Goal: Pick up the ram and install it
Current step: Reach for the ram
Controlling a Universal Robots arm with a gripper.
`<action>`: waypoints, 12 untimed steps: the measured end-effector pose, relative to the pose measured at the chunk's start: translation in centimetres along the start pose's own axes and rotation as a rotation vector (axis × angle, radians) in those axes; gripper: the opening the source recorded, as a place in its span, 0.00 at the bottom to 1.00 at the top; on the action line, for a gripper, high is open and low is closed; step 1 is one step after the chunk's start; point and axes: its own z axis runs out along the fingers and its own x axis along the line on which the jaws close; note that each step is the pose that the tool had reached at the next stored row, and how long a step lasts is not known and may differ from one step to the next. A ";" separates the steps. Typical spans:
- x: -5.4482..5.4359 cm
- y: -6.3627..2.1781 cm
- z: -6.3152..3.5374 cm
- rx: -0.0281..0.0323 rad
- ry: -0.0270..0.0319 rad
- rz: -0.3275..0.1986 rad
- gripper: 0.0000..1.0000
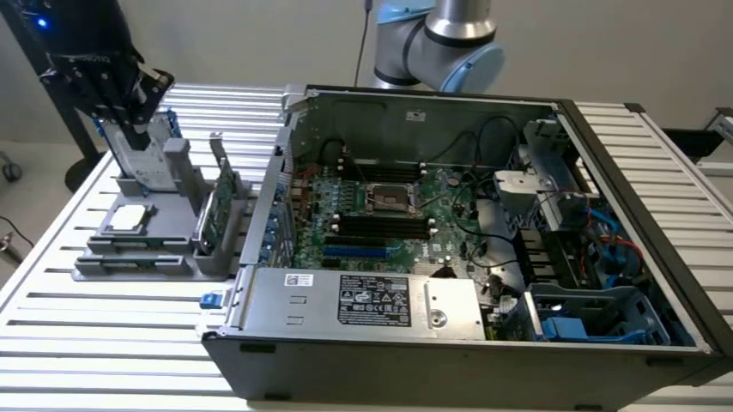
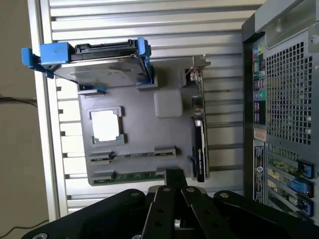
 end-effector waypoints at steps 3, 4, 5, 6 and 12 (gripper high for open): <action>1.3 -0.12 0.20 0.0056 -0.0001 0.000 0.11; 1.8 -0.16 0.26 0.0076 0.0000 0.000 0.11; 2.3 -0.19 0.32 0.0095 0.0000 0.000 0.11; 2.7 -0.24 0.38 0.0113 0.0001 0.000 0.11; 4.7 -0.44 0.70 0.0224 0.0024 0.000 0.11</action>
